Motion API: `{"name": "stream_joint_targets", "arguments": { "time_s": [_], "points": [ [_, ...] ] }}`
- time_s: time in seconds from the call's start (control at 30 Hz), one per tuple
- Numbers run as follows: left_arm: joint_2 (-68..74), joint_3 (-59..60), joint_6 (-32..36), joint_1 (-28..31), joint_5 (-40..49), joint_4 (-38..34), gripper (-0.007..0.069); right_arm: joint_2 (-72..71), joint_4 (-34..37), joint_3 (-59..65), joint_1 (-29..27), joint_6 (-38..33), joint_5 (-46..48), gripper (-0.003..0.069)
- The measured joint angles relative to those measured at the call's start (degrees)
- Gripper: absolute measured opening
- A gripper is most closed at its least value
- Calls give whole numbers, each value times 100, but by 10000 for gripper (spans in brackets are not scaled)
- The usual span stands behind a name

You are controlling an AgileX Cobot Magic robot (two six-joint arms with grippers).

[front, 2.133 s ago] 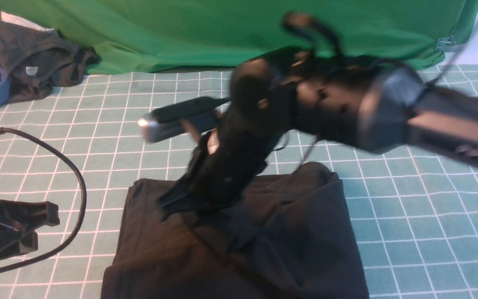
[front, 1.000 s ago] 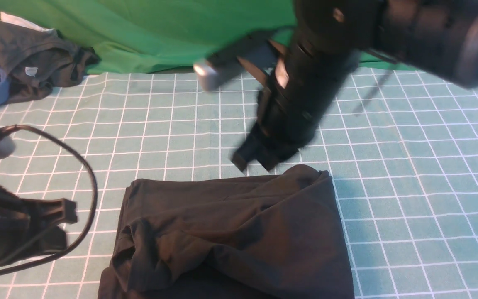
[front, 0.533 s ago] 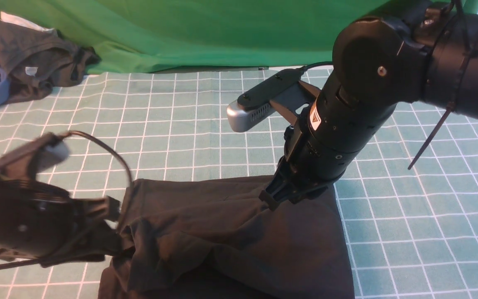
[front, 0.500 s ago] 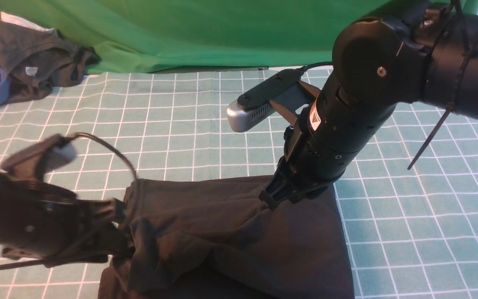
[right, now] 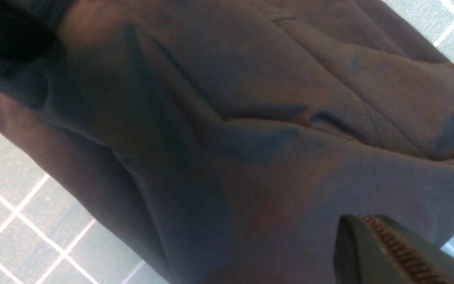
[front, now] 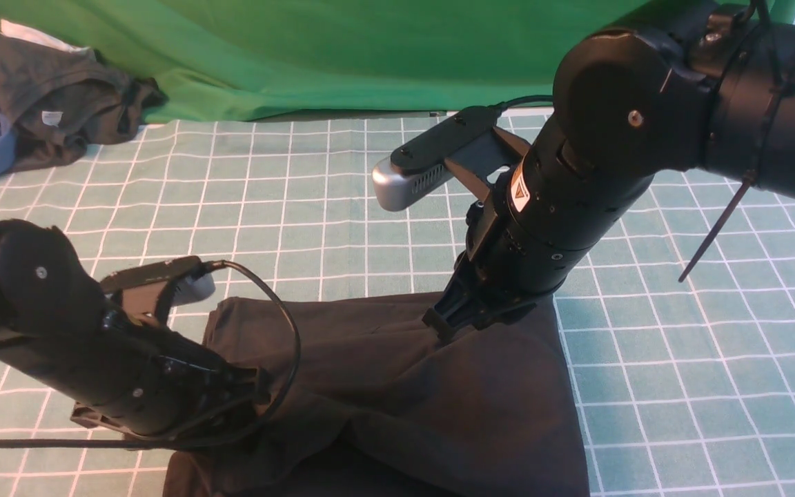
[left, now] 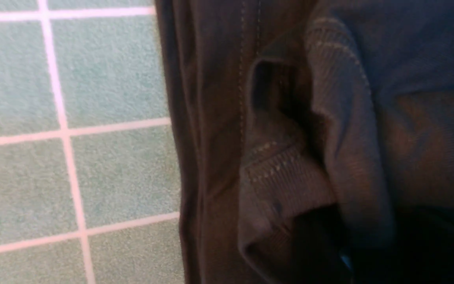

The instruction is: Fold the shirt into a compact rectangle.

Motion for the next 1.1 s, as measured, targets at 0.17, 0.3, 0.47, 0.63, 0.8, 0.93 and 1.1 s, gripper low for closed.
{"name": "stream_joint_targets", "arguments": {
  "time_s": [0.17,0.3,0.47,0.63,0.8,0.93,1.1],
  "points": [
    [-22,-38,272,0,104,47,29,0,39,0,0,0,0,15],
    [-223,-188,324,0,366,467,11,0,53,0,0,0,5,15],
    [-494,-269,333,0,519,861,11,0,82,0,0,0,5,15],
    [-516,-277,462,0,737,1199,12,0,92,0,0,-12,5,18],
    [-516,-277,559,0,749,1256,16,0,92,0,0,-18,5,18],
    [-516,-277,599,0,775,1320,97,0,92,0,0,-129,5,19],
    [-544,-333,599,0,948,1610,283,0,92,0,0,-173,5,21]
  ]
}}
